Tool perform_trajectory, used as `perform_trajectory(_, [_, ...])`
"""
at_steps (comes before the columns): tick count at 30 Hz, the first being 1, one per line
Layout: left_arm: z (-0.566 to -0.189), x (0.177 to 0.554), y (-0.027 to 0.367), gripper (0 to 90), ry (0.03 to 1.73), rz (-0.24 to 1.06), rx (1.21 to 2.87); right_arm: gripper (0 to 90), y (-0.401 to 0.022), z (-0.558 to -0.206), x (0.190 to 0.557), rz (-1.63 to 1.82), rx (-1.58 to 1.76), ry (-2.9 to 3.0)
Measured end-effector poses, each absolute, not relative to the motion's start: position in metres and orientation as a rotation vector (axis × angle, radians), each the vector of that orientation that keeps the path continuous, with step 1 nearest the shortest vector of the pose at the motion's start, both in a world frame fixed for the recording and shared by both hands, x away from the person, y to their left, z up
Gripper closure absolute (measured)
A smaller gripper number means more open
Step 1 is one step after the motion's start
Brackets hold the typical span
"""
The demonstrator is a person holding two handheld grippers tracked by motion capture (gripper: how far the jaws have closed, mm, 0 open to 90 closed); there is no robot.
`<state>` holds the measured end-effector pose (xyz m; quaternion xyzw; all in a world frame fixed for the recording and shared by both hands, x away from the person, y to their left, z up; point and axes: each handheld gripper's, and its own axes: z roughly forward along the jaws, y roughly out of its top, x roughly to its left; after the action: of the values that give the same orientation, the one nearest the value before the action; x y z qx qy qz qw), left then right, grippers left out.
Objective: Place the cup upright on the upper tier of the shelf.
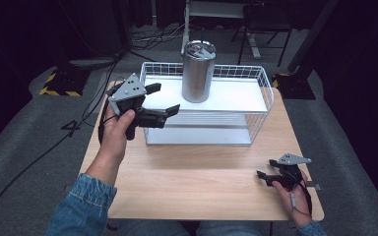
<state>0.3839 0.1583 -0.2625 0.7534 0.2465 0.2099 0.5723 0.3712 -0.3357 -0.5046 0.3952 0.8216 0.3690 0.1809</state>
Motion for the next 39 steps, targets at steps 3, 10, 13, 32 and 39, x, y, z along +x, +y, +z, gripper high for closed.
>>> perform_trajectory(3, [-0.268, 0.377, 0.163, 14.3, 0.572, 0.483, 1.769, 24.7, -0.336, -0.505, 0.371, 1.042, 1.116, 2.322])
perform_trajectory(10, [-0.286, 0.366, 0.178, 14.3, 0.586, 0.468, 1.762, 24.6, -0.335, -0.505, 0.371, 1.040, 1.113, 2.320])
perform_trajectory(13, [-0.295, 0.363, 0.185, 14.3, 0.587, 0.465, 1.762, 24.6, -0.335, -0.504, 0.370, 1.037, 1.110, 2.316])
perform_trajectory(32, [-0.358, 0.347, 0.221, 14.8, 0.674, 0.438, 1.786, 24.6, -0.334, -0.505, 0.370, 1.035, 1.105, 2.315])
perform_trajectory(39, [-0.388, 0.343, 0.232, 14.9, 0.695, 0.433, 1.824, 24.6, -0.334, -0.504, 0.370, 1.035, 1.104, 2.315])
